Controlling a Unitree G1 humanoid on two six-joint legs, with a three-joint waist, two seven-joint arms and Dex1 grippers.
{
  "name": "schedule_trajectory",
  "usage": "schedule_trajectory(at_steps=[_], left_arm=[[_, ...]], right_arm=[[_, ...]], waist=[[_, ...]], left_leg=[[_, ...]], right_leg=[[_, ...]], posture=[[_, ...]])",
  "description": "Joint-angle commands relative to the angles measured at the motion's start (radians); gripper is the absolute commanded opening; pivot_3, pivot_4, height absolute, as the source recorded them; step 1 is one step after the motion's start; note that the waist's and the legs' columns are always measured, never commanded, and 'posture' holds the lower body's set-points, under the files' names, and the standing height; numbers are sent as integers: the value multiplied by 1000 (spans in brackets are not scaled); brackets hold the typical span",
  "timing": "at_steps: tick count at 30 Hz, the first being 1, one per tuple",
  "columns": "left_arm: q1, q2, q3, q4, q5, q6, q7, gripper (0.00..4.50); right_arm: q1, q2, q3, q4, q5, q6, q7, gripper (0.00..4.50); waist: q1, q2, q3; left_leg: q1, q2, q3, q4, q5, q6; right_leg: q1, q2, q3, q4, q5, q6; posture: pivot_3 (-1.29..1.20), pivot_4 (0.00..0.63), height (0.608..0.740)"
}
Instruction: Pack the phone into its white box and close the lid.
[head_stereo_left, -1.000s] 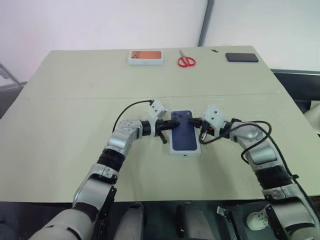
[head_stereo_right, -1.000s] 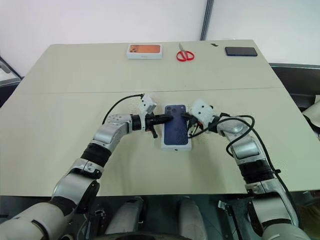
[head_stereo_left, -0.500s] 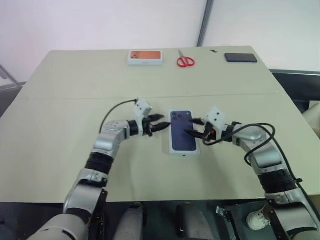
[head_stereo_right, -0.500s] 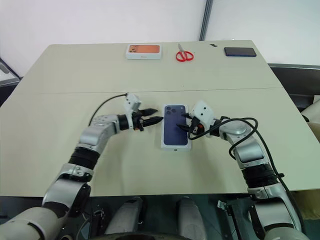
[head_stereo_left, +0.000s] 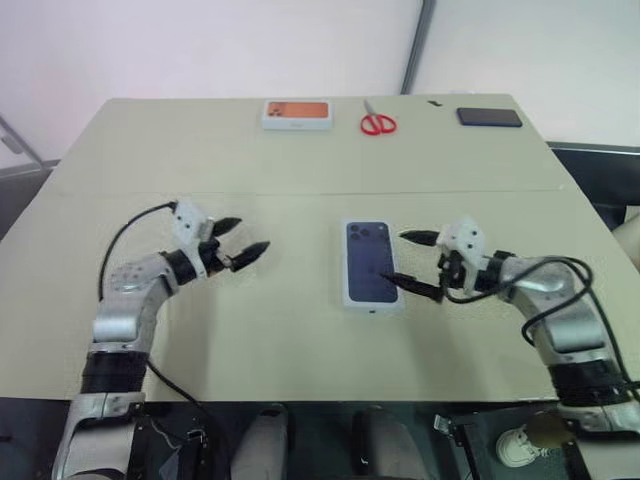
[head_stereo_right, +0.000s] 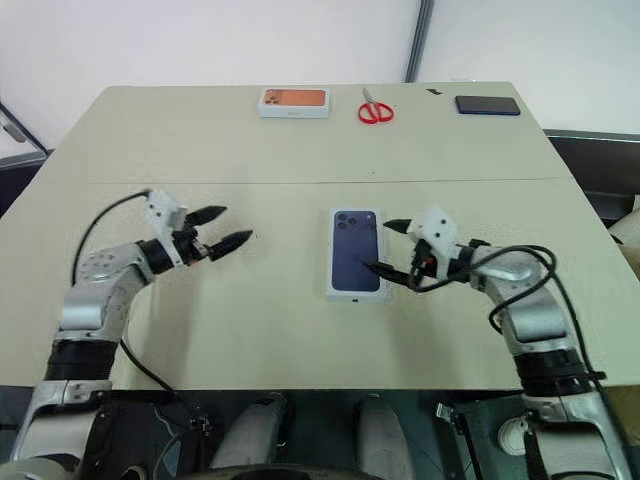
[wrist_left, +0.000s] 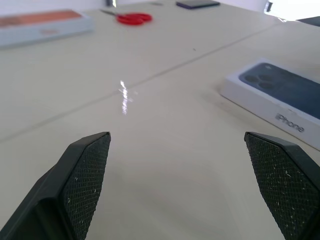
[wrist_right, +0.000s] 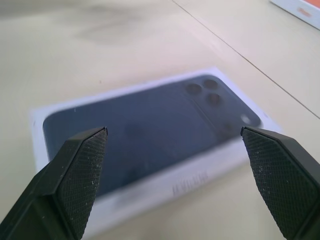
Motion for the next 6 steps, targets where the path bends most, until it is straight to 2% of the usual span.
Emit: schedule_trajectory(at_steps=[1, 6], left_arm=[[110, 42, 82, -103, -60, 7, -16, 4500], [239, 90, 124, -136, -80, -13, -34, 4500]], right_arm=[[68, -25, -63, -84, 49, 8, 3, 4468], [94, -44, -80, -93, 52, 12, -6, 4468]], waist=[[-5, 1, 0], [-8, 1, 0]], left_leg=[[1, 0, 0, 0, 0, 0], [2, 1, 1, 0, 0, 1]], right_leg=[[0, 0, 1, 0, 0, 0], [0, 1, 4, 1, 0, -1]], posture=[[0, 150, 740], [0, 150, 740]])
